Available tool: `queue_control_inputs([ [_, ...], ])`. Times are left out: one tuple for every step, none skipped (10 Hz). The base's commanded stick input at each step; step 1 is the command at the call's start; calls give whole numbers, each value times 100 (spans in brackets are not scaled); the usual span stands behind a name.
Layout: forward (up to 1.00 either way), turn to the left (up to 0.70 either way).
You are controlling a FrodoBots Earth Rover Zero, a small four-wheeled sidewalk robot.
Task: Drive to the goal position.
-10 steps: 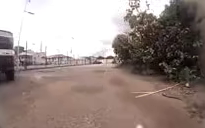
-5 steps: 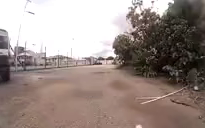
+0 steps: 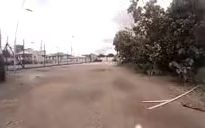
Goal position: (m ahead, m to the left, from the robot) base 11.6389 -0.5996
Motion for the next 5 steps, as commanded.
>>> queue_control_inputs([
  [50, -1],
  [50, -1],
  [50, -1],
  [50, -1],
  [50, -1],
])
